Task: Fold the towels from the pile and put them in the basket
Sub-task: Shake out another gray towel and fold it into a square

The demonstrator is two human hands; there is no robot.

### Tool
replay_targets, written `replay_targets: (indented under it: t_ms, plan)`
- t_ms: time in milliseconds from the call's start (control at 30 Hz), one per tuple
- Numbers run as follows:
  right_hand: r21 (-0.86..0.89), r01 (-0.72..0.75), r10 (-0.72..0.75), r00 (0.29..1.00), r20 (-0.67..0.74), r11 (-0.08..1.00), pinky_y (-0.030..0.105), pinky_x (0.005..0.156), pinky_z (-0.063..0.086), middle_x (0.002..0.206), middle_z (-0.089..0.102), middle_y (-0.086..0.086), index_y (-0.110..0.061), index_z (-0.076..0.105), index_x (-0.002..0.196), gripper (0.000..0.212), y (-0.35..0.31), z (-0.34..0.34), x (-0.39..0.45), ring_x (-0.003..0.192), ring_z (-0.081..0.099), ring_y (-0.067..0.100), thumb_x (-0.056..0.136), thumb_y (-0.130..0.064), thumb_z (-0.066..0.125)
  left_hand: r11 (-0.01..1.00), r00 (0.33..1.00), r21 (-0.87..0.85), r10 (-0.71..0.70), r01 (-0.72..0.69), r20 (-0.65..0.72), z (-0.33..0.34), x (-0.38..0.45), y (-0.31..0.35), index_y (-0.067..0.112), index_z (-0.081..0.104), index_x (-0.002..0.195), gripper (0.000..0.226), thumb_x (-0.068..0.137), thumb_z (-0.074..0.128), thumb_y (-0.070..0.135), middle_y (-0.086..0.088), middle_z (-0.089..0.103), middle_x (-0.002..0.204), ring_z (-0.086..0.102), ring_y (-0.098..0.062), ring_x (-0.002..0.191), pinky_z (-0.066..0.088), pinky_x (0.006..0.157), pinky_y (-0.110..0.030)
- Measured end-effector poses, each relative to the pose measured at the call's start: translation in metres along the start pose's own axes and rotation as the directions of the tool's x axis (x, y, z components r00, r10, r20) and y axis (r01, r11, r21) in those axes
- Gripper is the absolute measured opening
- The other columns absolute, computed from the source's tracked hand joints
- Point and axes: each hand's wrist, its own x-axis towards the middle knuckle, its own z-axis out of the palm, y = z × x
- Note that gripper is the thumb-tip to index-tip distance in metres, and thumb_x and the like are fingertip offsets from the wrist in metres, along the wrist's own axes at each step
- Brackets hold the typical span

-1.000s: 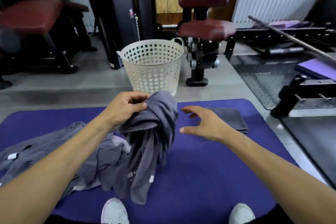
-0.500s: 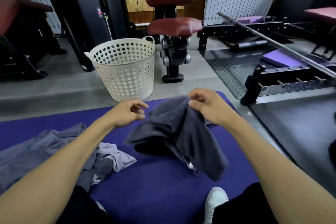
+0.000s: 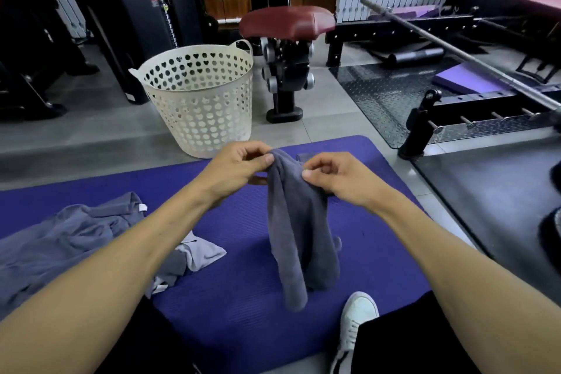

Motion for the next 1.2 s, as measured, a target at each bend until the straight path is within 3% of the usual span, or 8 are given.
replay_targets:
  t_ms: [133,300,367,467,600,733,1000,1200]
  plan:
    - [0.069,-0.040,0.037,0.998,0.046,0.997,0.025,0.074,0.045,0.075,0.064,-0.007,-0.021,0.071,0.087,0.013,0.004,0.013,0.002,0.074,0.056,0.008,0.090,-0.033,0.071,0.993,0.999,-0.121,-0.001,-0.005,-0.053,-0.009,-0.004,0.007,0.011,0.061,0.085,0.021,0.100,0.049,0.003,-0.002,0.066,0.079,0.066,-0.010,0.078,0.057,0.071,-0.028]
    - [-0.286,-0.104,0.156,0.974,0.167,0.953,0.016,0.053,0.030,0.055,0.040,-0.010,-0.017,0.053,0.065,0.031,-0.001,0.016,0.004,0.049,0.035,0.004,0.086,-0.023,0.075,0.993,0.986,-0.115,-0.025,0.006,-0.163,-0.026,-0.008,0.008,0.013,0.062,0.079,0.026,0.100,0.050,0.004,-0.002,0.064,0.077,0.065,-0.010,0.073,0.056,0.069,-0.027]
    - [-0.287,-0.108,0.129,0.990,0.053,0.952,0.017,0.051,0.030,0.052,0.042,-0.010,-0.013,0.054,0.063,0.032,-0.004,0.007,0.008,0.046,0.034,0.003,0.086,-0.018,0.075,0.978,0.980,0.187,-0.060,0.096,-0.189,-0.042,-0.006,-0.006,0.014,0.061,0.075,0.026,0.098,0.053,0.005,-0.004,0.064,0.077,0.063,-0.016,0.076,0.055,0.075,-0.035]
    - [-0.137,-0.033,0.027,0.999,-0.045,0.990,0.023,0.062,0.038,0.067,0.057,0.001,-0.007,0.068,0.078,0.014,-0.012,0.000,0.011,0.061,0.047,0.008,0.085,-0.017,0.076,0.745,0.972,0.626,-0.206,0.229,-0.111,-0.057,-0.011,-0.024,0.025,0.063,0.082,0.017,0.090,0.065,0.009,0.002,0.070,0.087,0.066,-0.023,0.089,0.050,0.080,-0.033]
    - [-0.206,0.099,-0.097,0.995,0.023,0.973,0.012,0.063,0.043,0.069,0.067,-0.012,-0.014,0.074,0.084,0.004,-0.027,0.017,0.008,0.064,0.056,-0.002,0.086,-0.017,0.075,0.906,0.983,0.414,-0.147,0.088,0.114,-0.029,-0.019,-0.014,0.025,0.063,0.119,0.040,0.084,0.077,0.014,0.008,0.067,0.115,0.062,-0.005,0.107,0.050,0.093,-0.020]
    - [-0.123,0.175,-0.177,0.984,-0.003,0.977,0.012,0.063,0.043,0.074,0.068,-0.002,-0.010,0.072,0.089,0.006,-0.033,0.023,0.007,0.064,0.055,-0.002,0.085,-0.014,0.075,0.943,0.997,0.333,-0.014,-0.014,0.080,-0.007,-0.011,-0.004,0.021,0.073,0.090,0.008,0.090,0.068,0.014,0.005,0.068,0.082,0.060,-0.006,0.078,0.055,0.081,-0.039]
    - [-0.544,-0.026,0.154,0.969,0.191,0.839,0.021,0.056,0.031,0.050,0.043,-0.013,-0.022,0.045,0.058,0.041,0.012,0.015,0.000,0.049,0.037,0.003,0.090,-0.023,0.070,0.993,0.996,0.083,-0.080,0.083,-0.039,-0.024,-0.015,0.003,0.011,0.075,0.093,0.019,0.091,0.062,-0.002,-0.006,0.071,0.088,0.063,-0.009,0.081,0.058,0.081,-0.030]
    - [-0.321,-0.027,0.044,0.998,0.047,0.947,0.024,0.061,0.044,0.069,0.058,-0.001,-0.019,0.062,0.077,0.016,-0.006,0.001,0.005,0.058,0.049,0.008,0.092,-0.020,0.067,0.704,0.952,0.679,-0.306,0.209,0.024,-0.050,-0.015,-0.029,0.024,0.073,0.092,0.015,0.079,0.079,0.023,0.008,0.069,0.084,0.062,-0.011,0.083,0.048,0.082,-0.028]
